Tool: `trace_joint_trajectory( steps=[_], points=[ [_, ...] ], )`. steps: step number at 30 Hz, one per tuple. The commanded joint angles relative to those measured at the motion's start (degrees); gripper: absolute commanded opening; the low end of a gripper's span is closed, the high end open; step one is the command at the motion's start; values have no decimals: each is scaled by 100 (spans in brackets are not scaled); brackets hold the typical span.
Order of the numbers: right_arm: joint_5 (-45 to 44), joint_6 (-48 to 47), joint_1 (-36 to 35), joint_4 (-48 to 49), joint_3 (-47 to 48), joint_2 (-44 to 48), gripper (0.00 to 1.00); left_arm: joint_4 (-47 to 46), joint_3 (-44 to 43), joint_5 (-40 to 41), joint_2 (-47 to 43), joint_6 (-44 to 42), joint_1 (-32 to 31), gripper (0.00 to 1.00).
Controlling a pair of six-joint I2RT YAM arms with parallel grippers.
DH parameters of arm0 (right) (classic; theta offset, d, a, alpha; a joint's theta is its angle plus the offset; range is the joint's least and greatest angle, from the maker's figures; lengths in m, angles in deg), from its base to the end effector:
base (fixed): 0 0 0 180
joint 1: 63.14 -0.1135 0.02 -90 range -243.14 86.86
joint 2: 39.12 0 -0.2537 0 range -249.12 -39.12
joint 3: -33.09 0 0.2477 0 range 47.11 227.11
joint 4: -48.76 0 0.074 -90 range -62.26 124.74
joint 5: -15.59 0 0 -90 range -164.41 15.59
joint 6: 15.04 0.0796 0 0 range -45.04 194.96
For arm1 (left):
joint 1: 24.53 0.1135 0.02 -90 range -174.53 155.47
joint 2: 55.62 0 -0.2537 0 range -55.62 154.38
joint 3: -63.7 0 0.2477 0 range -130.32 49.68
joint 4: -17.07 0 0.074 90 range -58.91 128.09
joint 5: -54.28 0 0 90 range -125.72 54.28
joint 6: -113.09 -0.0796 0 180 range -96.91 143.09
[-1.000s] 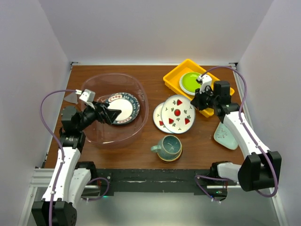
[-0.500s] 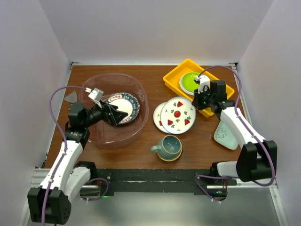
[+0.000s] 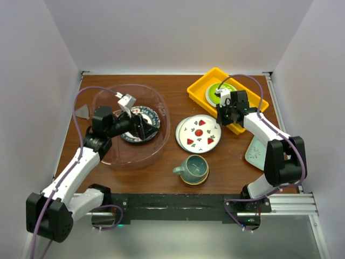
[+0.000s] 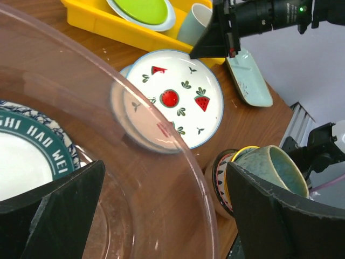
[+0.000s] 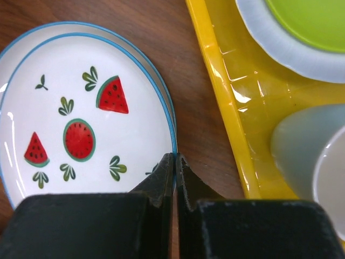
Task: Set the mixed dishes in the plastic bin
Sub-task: Pick up the plate at the center of the board.
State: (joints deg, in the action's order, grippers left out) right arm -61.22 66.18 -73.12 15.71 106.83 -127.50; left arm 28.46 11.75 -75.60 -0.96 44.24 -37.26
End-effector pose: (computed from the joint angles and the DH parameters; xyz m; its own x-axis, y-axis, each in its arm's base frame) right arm 0.3460 0.0793 0.1925 -0.6709 -0.2690 -0.6910 -0.4274 0.9018 0.0640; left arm 0.2343 -0.1052 0.2758 -0.5015 -0.1706 -0.8482 0.6377 0.5897 -0.4956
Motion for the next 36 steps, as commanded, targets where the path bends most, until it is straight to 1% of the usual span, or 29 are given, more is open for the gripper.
trace_joint_trajectory(
  steps=[1,2,3,5,6,8,9,11,12,14,15,17,18,21,28,31,36],
  points=[
    [280,8,-48,39,268,-48,0,594,-1221,735,842,-549,-860,100],
    [307,-1,-48,57,259,-48,0,719,-1434,840,1037,-629,-984,100],
    [316,-27,-48,92,259,-39,0,834,-1889,1024,1430,-725,-1203,100],
    [324,-71,-48,188,224,22,0,1150,-2339,1131,1845,-1059,-1398,98],
    [342,-106,-48,224,224,40,0,1264,-2785,1210,2247,-1164,-1564,98],
    [351,-142,-48,285,224,75,0,1546,-3209,1342,2645,-1498,-1688,98],
    [438,-203,-48,303,215,110,0,1634,-3586,1447,3039,-1726,-1793,98],
    [465,-247,-48,390,136,198,0,1854,-3939,1483,3445,-1947,-1855,98],
    [500,-300,-39,426,110,233,0,1906,-4280,1535,3838,-2087,-1899,98],
    [518,-361,-57,531,40,373,0,2021,-4634,1457,4253,-2351,-1917,98],
    [527,-397,-48,575,13,426,0,2065,-5001,1361,4664,-2465,-1943,98],
    [579,-432,-48,680,-83,558,0,2232,-5381,1159,5053,-2632,-1970,98],
    [588,-441,-57,716,-101,602,0,2276,-5696,1088,5386,-2755,-1996,98],
    [641,-450,-48,856,-198,751,0,2417,-6206,921,5897,-3010,-2014,98],
    [685,-520,-171,997,-338,849,0,2776,-6972,657,6724,-3670,-2023,98],
    [650,-573,-259,1032,-365,875,0,2891,-7298,420,7050,-3819,-2023,98],
    [641,-625,-321,1085,-444,954,0,2997,-7641,-326,7489,-3951,-1997,99]
  ],
)
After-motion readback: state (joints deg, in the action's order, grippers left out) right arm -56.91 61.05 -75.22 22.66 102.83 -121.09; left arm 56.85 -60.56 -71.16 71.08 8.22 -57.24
